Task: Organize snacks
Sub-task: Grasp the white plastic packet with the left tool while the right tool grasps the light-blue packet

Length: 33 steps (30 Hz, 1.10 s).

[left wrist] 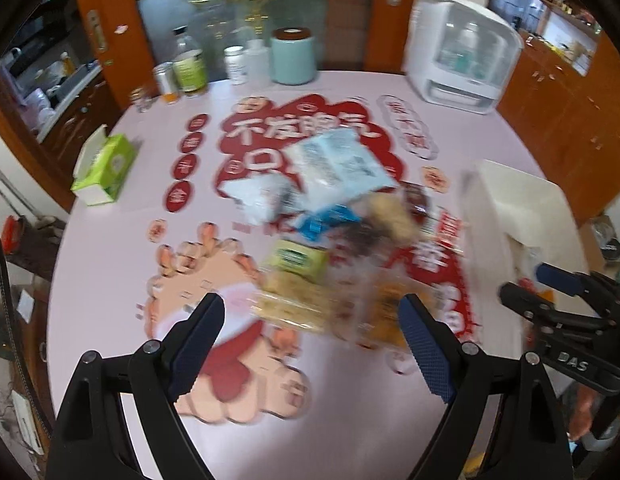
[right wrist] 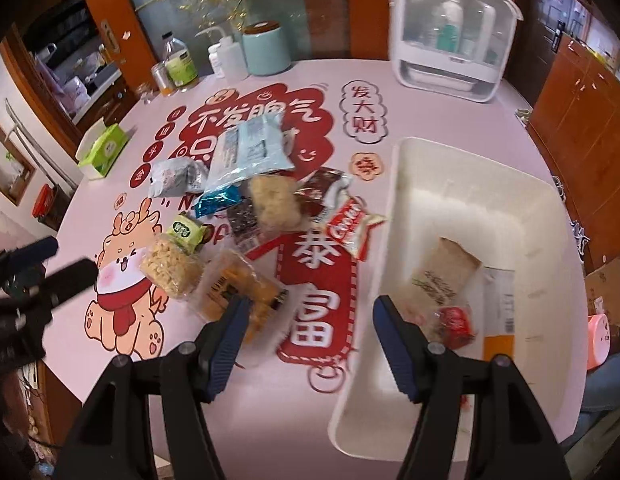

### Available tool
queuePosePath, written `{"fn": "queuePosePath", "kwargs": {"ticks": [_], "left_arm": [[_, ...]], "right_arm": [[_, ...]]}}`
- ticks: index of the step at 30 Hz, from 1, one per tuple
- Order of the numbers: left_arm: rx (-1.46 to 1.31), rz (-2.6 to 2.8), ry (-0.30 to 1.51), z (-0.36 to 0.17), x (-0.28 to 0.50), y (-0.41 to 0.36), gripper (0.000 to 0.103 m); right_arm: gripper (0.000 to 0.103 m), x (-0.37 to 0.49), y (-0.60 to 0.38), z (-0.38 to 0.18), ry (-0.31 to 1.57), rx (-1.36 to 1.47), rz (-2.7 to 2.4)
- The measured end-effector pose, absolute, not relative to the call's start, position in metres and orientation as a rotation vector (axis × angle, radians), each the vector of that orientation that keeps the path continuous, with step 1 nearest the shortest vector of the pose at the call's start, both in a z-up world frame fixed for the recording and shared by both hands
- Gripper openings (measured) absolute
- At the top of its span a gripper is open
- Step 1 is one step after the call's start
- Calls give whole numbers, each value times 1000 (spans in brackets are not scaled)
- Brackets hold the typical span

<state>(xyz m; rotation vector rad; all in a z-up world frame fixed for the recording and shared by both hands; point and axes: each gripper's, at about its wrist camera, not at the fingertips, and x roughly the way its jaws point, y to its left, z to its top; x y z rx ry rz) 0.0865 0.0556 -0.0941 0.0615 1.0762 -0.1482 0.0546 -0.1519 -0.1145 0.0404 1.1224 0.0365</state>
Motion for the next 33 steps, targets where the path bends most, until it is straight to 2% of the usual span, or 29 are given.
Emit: {"fn": "queuePosePath", "kwargs": {"ticks": [8, 16, 23, 33], "left_arm": [[107, -79, 1013, -95, 151, 118, 88], [88, -109, 1020, -120, 227, 128, 88], [-41, -157, 1219, -183, 273, 122, 88], [-35, -169, 1319, -226, 287, 90, 88]], "right_arm": [[65, 107, -118, -111, 1100, 29, 41], [65, 205, -106, -120, 1105, 44, 126], [65, 282, -116, -170, 1179, 118, 162], [65, 321, -121, -235, 1289, 146, 168]]}}
